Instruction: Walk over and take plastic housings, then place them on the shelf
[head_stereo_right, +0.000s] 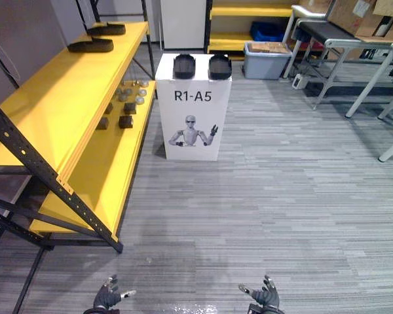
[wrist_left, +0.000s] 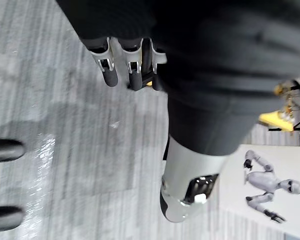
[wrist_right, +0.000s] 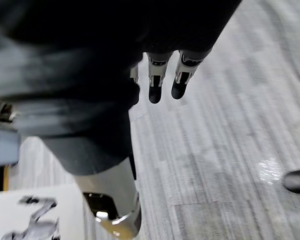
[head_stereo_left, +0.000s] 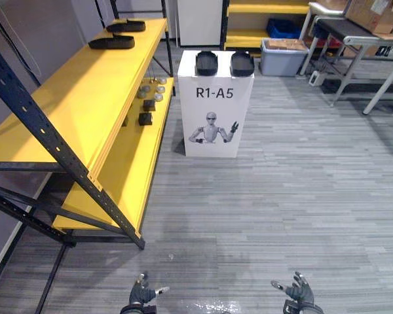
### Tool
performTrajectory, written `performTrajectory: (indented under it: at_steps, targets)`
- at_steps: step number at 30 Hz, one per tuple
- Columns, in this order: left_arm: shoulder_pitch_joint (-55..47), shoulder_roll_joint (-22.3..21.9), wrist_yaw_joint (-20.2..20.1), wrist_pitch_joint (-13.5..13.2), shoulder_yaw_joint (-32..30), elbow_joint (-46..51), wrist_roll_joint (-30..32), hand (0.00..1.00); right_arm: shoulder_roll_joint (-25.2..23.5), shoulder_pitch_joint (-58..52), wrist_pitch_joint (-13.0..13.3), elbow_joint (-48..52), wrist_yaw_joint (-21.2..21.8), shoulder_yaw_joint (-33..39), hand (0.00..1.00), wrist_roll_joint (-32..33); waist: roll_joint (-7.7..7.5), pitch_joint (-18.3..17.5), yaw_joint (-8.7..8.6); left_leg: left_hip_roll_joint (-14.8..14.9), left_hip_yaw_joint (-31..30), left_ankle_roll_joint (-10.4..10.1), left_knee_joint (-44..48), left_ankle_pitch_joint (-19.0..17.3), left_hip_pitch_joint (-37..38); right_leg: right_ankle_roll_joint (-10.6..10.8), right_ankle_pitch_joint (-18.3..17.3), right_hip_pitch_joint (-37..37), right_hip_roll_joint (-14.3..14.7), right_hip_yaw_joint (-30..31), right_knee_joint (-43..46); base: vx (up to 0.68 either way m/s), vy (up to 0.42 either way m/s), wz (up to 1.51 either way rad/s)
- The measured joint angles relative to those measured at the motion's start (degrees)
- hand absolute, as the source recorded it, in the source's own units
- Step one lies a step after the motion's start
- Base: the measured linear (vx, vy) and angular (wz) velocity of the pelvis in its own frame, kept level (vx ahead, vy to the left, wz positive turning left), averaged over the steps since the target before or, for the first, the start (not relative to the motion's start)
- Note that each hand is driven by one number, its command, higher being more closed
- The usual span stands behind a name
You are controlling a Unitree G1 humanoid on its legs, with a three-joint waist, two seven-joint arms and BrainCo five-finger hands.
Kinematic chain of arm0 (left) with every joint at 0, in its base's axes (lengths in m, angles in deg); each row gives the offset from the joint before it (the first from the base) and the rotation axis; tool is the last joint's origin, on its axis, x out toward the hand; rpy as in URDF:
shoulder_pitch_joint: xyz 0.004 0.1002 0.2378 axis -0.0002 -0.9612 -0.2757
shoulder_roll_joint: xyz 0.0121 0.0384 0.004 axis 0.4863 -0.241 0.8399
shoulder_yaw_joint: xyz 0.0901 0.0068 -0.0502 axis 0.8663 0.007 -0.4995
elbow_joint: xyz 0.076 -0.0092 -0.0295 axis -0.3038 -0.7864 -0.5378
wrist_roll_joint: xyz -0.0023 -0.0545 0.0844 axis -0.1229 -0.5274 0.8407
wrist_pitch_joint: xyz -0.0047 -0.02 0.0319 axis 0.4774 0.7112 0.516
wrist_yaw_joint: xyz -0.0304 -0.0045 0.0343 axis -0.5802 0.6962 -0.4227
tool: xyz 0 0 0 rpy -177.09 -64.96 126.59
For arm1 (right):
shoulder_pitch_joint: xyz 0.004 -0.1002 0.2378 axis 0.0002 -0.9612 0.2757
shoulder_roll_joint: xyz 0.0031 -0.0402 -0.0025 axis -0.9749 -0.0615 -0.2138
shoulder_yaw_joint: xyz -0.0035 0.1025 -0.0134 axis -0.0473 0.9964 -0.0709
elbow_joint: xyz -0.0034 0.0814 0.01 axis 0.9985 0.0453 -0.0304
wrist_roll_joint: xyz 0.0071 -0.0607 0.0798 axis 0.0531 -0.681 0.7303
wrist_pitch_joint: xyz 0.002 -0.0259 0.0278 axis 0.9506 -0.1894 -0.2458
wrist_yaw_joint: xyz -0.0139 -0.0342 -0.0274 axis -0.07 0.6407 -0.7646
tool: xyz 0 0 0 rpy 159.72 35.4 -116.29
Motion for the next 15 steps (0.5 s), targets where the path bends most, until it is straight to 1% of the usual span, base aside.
performTrajectory:
  at_steps: [4,11,15]
  targets:
    - [-0.9,-0.3,0.4,-0.2,-2.3,3.6,0.1,0.0,1.2,-0.1,0.1,1.4,0.9,-0.9,0.0,-3.9,0.2,0.3,-0.01,0.0,0.8,-1.0,0.0,-0.6,1.3,1.4,-0.2,1.7,-0.1,0.0,-1.0,0.05,0.022,-0.04]
    - [-1.8,-1.2,0.1,-0.4,-2.5,6.5,1.1,0.0,1.3,-0.1,0.1,1.6,1.8,-1.0,0.0,-4.4,0.51,0.4,-0.13,0.1,0.9,-1.2,0.0,-0.8,2.8,2.6,-1.0,3.3,-0.1,-0.1,-1.0,0.0,0.002,-0.01]
    - [-2.1,-2.1,0.2,-0.4,-2.5,6.4,1.1,0.0,1.4,-0.1,0.1,1.5,1.8,-1.0,0.0,-3.4,0.95,0.6,-0.32,0.2,0.9,-1.3,0.1,-0.8,2.9,2.6,-1.1,3.4,-0.1,-0.1,-0.9,-0.04,-0.001,0.0]
